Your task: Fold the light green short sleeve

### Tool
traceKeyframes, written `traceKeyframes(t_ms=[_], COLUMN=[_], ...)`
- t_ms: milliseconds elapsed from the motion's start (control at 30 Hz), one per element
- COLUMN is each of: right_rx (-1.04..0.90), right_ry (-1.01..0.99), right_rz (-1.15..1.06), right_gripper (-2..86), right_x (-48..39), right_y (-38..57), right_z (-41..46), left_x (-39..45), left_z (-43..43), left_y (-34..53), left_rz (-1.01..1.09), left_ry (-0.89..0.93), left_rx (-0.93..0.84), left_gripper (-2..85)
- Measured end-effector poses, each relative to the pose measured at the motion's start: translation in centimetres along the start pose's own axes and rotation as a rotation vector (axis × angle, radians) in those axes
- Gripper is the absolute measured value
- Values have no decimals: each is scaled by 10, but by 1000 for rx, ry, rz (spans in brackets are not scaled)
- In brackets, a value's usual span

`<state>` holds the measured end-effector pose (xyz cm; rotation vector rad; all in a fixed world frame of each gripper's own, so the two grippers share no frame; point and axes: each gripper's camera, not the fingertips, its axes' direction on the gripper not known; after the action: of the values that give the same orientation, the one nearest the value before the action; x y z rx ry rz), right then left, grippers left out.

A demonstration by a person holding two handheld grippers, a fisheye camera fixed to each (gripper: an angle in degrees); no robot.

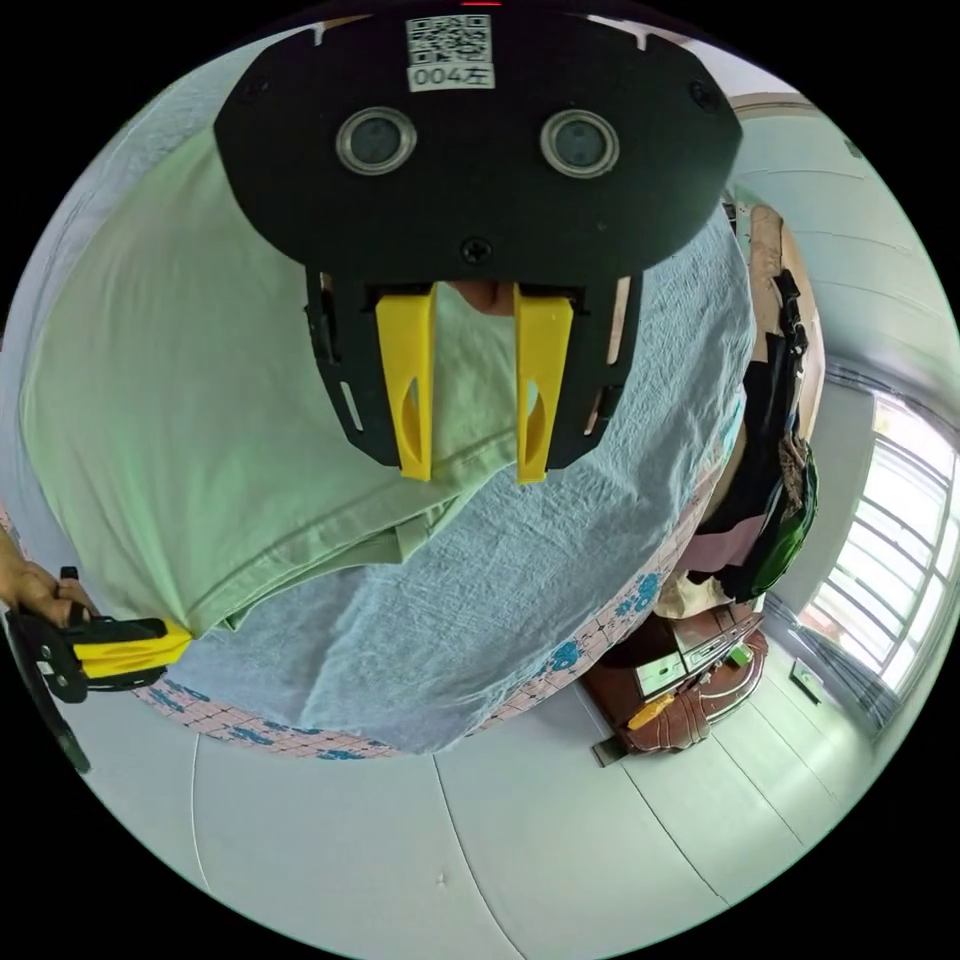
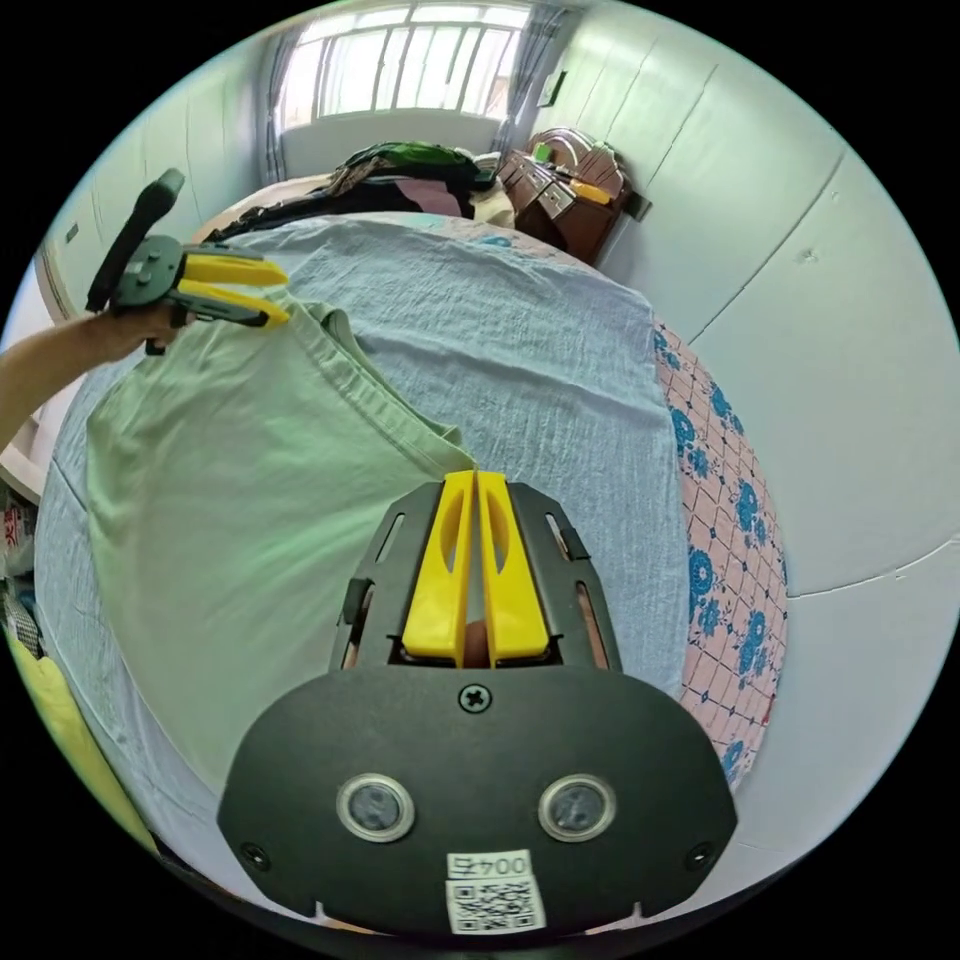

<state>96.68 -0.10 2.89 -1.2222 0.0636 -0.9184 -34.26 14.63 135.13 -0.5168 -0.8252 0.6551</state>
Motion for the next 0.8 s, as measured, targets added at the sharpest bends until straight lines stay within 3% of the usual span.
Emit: traceKeyframes(t_ms=[200,333,433,533,667,800], right_rx=[-36,66,134,126,-20,54], right_ry=[-27,-7,-106,-188,-153,-134], right_rz=[100,214,342,383,364,459], right_gripper=[33,46,50,58,61,55], right_x=[12,32,55,59,54,74], right_y=[20,45,81,113,135,169], right_z=[22,-3,-26,-31,-10,-46], left_x=[-3,-10,-20,-15,-12,-45], left_z=[21,24,9,8,59,31], left_y=[14,25,41,55,65,83], left_rz=[-135,-202,-269,-204,-113,-200], left_ry=[-5,-31,-60,10,32,24], left_rx=[3,26,110,168,1,111], left_gripper=[135,122,102,92,91,87])
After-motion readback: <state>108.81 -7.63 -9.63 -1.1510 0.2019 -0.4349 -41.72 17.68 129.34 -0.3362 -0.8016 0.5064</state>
